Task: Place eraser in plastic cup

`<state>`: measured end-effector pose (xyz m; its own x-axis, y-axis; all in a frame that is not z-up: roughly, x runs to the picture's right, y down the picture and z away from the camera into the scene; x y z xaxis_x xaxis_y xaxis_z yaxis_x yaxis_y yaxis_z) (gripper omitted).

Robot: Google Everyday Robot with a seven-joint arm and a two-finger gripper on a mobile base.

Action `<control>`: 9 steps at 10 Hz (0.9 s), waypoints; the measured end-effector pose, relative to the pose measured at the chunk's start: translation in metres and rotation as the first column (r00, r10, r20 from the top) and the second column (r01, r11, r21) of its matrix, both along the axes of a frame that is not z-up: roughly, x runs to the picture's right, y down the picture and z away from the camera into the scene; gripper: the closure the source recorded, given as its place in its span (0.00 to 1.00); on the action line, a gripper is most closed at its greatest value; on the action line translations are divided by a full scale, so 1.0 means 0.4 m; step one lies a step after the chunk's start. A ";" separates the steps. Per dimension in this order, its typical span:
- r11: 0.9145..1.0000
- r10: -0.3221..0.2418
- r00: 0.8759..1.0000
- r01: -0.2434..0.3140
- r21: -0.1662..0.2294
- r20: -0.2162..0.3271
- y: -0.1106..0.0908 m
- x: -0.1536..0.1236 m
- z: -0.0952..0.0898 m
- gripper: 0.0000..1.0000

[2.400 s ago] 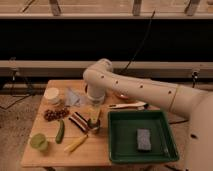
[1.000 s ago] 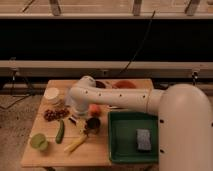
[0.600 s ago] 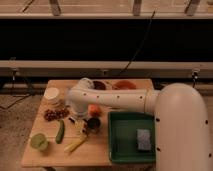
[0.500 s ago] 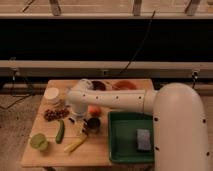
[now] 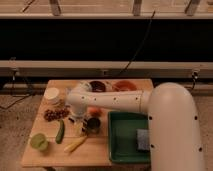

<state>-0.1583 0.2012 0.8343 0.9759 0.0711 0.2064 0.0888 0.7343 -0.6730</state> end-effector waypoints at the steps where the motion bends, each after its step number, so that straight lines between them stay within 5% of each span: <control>1: 1.000 0.007 1.000 -0.007 0.001 -0.007 -0.004 0.002 0.006 0.20; 5: 1.000 0.015 0.999 -0.015 0.004 -0.040 0.001 0.018 0.032 0.20; 9: 1.000 0.008 0.999 -0.007 0.023 -0.046 0.009 0.023 0.040 0.54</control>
